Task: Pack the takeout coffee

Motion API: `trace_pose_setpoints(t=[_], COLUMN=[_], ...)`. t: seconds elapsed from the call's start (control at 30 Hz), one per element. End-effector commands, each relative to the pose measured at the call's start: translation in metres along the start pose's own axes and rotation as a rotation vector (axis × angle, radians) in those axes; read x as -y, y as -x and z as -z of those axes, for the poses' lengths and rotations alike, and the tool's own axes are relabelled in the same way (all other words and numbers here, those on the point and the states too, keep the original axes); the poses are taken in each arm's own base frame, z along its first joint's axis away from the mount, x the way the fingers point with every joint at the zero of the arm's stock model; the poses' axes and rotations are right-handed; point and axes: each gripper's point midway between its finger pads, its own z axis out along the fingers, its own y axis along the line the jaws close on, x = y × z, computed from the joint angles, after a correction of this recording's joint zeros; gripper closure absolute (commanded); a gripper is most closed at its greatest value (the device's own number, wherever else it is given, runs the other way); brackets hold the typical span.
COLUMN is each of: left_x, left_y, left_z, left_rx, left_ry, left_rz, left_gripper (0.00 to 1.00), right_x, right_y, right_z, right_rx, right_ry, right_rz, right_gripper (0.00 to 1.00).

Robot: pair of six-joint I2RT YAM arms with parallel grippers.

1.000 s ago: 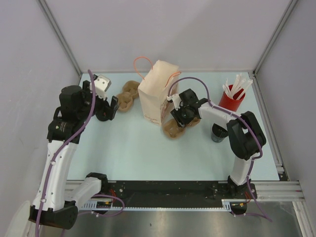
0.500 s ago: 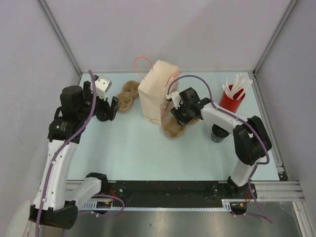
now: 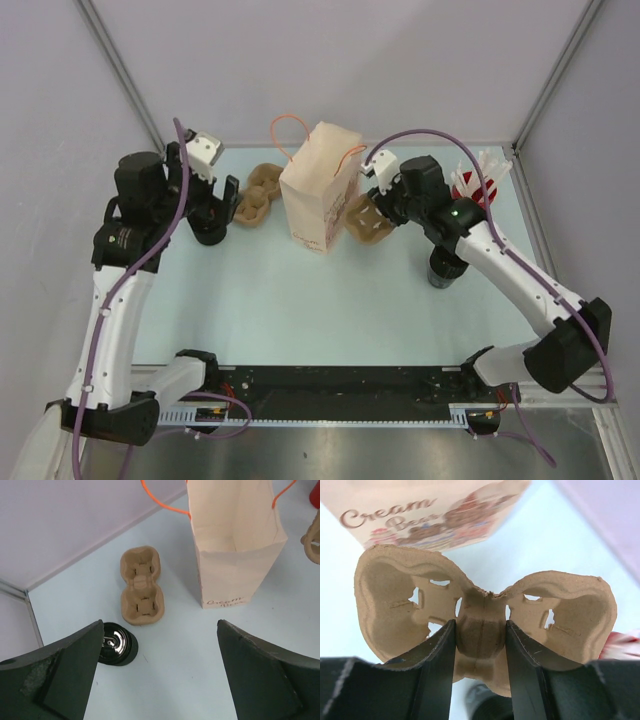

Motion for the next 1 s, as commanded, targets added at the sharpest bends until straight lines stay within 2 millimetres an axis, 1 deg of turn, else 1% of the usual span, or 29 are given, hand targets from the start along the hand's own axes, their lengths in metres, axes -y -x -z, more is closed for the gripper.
trace_pose_setpoints(t=[0.0, 0.03, 0.1, 0.13, 0.17, 0.27, 0.3, 0.37, 0.4, 0.43, 0.47, 0.5, 0.53, 0.57, 0.6, 0.63, 0.67, 0.7, 0.73, 0.77, 0.8, 0.83, 0.87, 0.9, 0.93, 0.97], left_x=[-0.002, -0.003, -0.004, -0.007, -0.008, -0.011, -0.012, -0.012, -0.012, -0.013, -0.012, -0.013, -0.014, -0.014, -0.014, -0.016, -0.016, -0.017, -0.018, -0.020, -0.021, -0.022, -0.023, -0.024, -0.025, -0.026], left_y=[0.052, 0.053, 0.060, 0.060, 0.059, 0.053, 0.050, 0.044, 0.042, 0.040, 0.037, 0.035, 0.032, 0.027, 0.025, 0.022, 0.017, 0.015, 0.014, 0.008, 0.007, 0.007, 0.003, 0.002, 0.003, -0.001], left_z=[0.006, -0.001, -0.006, -0.012, -0.016, -0.027, -0.030, -0.033, -0.034, -0.034, -0.033, -0.033, -0.033, -0.034, -0.032, -0.032, -0.032, -0.032, -0.031, -0.032, -0.033, -0.032, -0.032, -0.032, -0.030, -0.032], left_rx=[0.137, 0.131, 0.143, 0.139, 0.136, 0.117, 0.108, 0.097, 0.093, 0.089, 0.084, 0.080, 0.074, 0.062, 0.059, 0.052, 0.042, 0.041, 0.038, 0.027, 0.026, 0.031, 0.022, 0.022, 0.029, 0.022], left_ry=[-0.032, -0.044, -0.052, -0.050, -0.050, -0.043, -0.038, -0.036, -0.033, -0.027, -0.025, -0.023, -0.012, -0.011, -0.002, 0.012, 0.017, 0.023, 0.032, 0.049, 0.058, 0.067, 0.076, 0.084, 0.095, 0.100], left_rz=[-0.016, -0.010, -0.001, 0.003, 0.009, 0.024, 0.029, 0.034, 0.035, 0.035, 0.030, 0.027, 0.025, 0.022, 0.020, 0.019, 0.018, 0.018, 0.017, 0.024, 0.026, 0.026, 0.032, 0.032, 0.033, 0.033], left_gripper=[0.01, 0.01, 0.01, 0.01, 0.01, 0.00, 0.01, 0.01, 0.01, 0.01, 0.01, 0.01, 0.01, 0.01, 0.01, 0.01, 0.00, 0.01, 0.01, 0.01, 0.00, 0.01, 0.01, 0.01, 0.01, 0.01], right_x=[0.056, 0.067, 0.084, 0.095, 0.103, 0.125, 0.132, 0.144, 0.152, 0.160, 0.165, 0.168, 0.174, 0.173, 0.174, 0.176, 0.170, 0.166, 0.166, 0.154, 0.146, 0.139, 0.135, 0.119, 0.111, 0.104], right_y=[0.054, 0.060, 0.073, 0.079, 0.087, 0.105, 0.115, 0.129, 0.140, 0.147, 0.152, 0.159, 0.173, 0.178, 0.185, 0.198, 0.202, 0.207, 0.220, 0.227, 0.225, 0.230, 0.238, 0.237, 0.238, 0.238], right_z=[0.059, 0.067, 0.087, 0.096, 0.105, 0.121, 0.128, 0.130, 0.136, 0.131, 0.127, 0.126, 0.133, 0.113, 0.109, 0.110, 0.089, 0.078, 0.080, 0.072, 0.048, 0.041, 0.040, 0.023, 0.018, 0.013], right_rx=[0.163, 0.184, 0.226, 0.243, 0.265, 0.311, 0.330, 0.356, 0.379, 0.388, 0.393, 0.404, 0.444, 0.434, 0.447, 0.469, 0.457, 0.452, 0.472, 0.474, 0.439, 0.435, 0.441, 0.417, 0.410, 0.401], right_ry=[-0.235, -0.285, -0.356, -0.408, -0.439, -0.541, -0.571, -0.630, -0.660, -0.696, -0.710, -0.726, -0.755, -0.744, -0.747, -0.753, -0.729, -0.712, -0.712, -0.686, -0.660, -0.644, -0.638, -0.594, -0.573, -0.555], right_rz=[0.040, 0.041, 0.051, 0.045, 0.052, 0.053, 0.072, 0.072, 0.075, 0.064, 0.068, 0.080, 0.075, 0.086, 0.088, 0.090, 0.102, 0.114, 0.123, 0.144, 0.166, 0.183, 0.200, 0.224, 0.238, 0.256], right_gripper=[0.62, 0.62, 0.62, 0.62, 0.62, 0.62, 0.62, 0.62, 0.62, 0.62, 0.62, 0.62, 0.62, 0.62, 0.62, 0.62, 0.62, 0.62, 0.62, 0.62, 0.62, 0.62, 0.62, 0.62, 0.62, 0.62])
